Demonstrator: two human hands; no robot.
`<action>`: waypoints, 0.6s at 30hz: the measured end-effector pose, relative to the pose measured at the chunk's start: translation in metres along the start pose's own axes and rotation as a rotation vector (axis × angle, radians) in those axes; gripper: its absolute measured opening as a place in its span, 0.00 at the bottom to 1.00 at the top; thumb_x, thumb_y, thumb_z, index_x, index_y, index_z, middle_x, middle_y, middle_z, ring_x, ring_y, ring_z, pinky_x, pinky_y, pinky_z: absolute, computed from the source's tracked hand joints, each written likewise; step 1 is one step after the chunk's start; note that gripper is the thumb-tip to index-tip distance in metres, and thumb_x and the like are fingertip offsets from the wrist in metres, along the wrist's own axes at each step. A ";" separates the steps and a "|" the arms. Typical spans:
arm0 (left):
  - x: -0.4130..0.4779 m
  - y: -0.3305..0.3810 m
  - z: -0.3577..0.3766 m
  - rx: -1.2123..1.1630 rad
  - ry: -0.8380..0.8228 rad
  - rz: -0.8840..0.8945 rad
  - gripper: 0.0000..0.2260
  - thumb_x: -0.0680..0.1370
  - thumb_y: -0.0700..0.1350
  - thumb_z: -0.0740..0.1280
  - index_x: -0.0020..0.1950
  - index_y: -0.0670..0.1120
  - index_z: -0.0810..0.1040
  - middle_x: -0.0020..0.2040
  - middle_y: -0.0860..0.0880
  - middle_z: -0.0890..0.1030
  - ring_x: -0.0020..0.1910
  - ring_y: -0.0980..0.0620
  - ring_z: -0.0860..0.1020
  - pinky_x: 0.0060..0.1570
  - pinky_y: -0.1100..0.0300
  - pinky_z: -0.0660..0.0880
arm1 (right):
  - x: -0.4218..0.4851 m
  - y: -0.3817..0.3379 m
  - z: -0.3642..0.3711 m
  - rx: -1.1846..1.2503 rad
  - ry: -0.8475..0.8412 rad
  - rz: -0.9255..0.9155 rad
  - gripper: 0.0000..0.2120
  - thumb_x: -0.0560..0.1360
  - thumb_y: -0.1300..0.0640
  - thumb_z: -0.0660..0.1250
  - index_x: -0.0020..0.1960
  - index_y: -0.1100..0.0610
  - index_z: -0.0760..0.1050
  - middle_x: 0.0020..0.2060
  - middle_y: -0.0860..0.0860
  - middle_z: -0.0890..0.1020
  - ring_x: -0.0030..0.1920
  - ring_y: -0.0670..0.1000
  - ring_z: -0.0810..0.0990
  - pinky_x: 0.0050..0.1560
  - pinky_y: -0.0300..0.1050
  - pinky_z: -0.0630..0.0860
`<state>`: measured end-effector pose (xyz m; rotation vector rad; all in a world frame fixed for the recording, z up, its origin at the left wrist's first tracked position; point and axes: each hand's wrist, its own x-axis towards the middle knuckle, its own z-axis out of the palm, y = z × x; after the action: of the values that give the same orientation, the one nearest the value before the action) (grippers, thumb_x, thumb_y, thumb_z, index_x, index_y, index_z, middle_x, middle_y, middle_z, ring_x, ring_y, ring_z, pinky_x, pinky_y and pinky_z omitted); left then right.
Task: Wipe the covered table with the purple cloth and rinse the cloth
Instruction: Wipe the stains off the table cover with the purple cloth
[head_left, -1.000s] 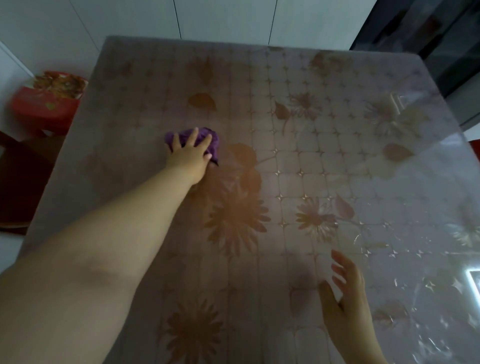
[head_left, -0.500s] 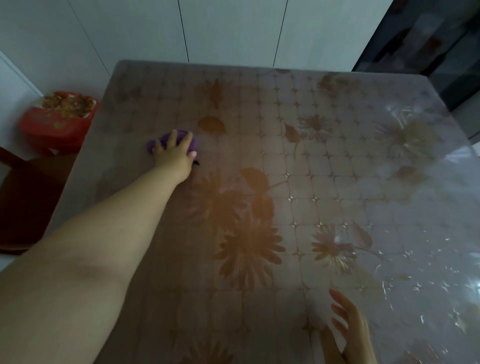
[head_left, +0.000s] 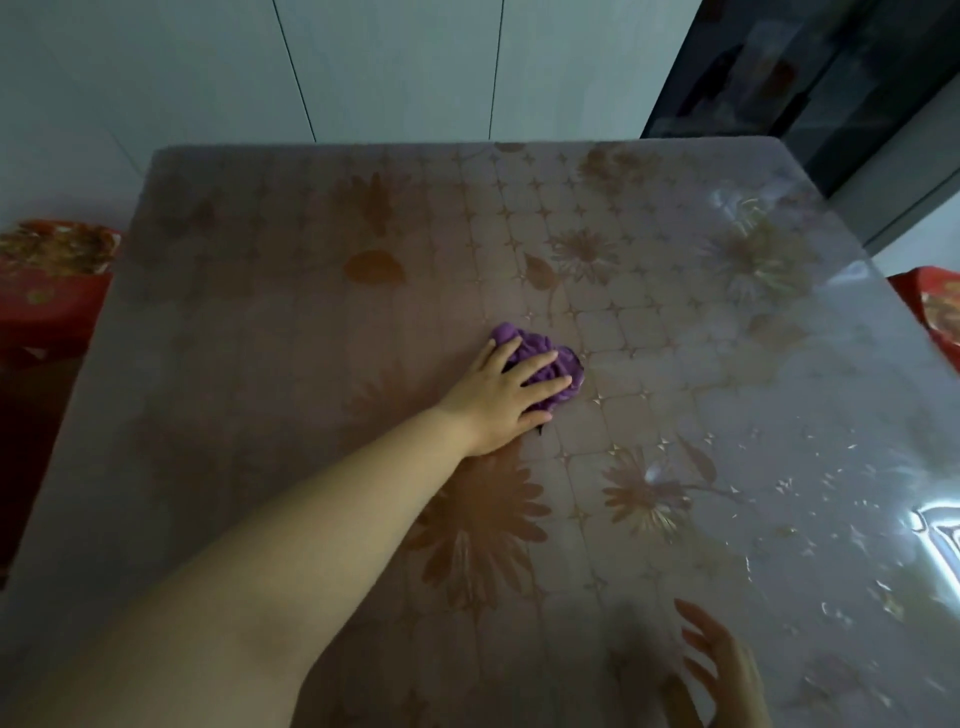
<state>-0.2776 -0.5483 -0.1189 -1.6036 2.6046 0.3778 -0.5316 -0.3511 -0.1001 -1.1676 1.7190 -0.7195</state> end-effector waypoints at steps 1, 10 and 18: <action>-0.011 -0.003 0.003 0.012 0.010 -0.011 0.22 0.79 0.57 0.50 0.73 0.59 0.53 0.76 0.54 0.49 0.74 0.43 0.44 0.71 0.46 0.39 | -0.002 -0.008 0.008 -0.064 0.017 -0.083 0.31 0.70 0.70 0.65 0.53 0.33 0.76 0.54 0.53 0.76 0.57 0.55 0.75 0.51 0.34 0.72; -0.145 -0.111 0.028 -0.049 0.100 -0.467 0.23 0.77 0.58 0.54 0.71 0.56 0.60 0.75 0.48 0.57 0.73 0.36 0.54 0.70 0.37 0.49 | -0.050 -0.021 0.045 -0.241 -0.023 -0.236 0.40 0.72 0.69 0.63 0.54 0.21 0.59 0.56 0.38 0.68 0.57 0.37 0.70 0.51 0.27 0.67; -0.255 -0.078 0.035 -0.217 0.153 -0.671 0.22 0.78 0.50 0.58 0.72 0.51 0.61 0.76 0.46 0.53 0.73 0.36 0.45 0.71 0.48 0.43 | -0.111 -0.017 0.069 -0.286 -0.052 -0.292 0.27 0.73 0.69 0.62 0.58 0.40 0.63 0.57 0.34 0.65 0.59 0.32 0.66 0.60 0.40 0.67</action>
<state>-0.0946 -0.3514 -0.1211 -2.5199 1.9760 0.5052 -0.4465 -0.2533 -0.0747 -1.6450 1.6628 -0.6209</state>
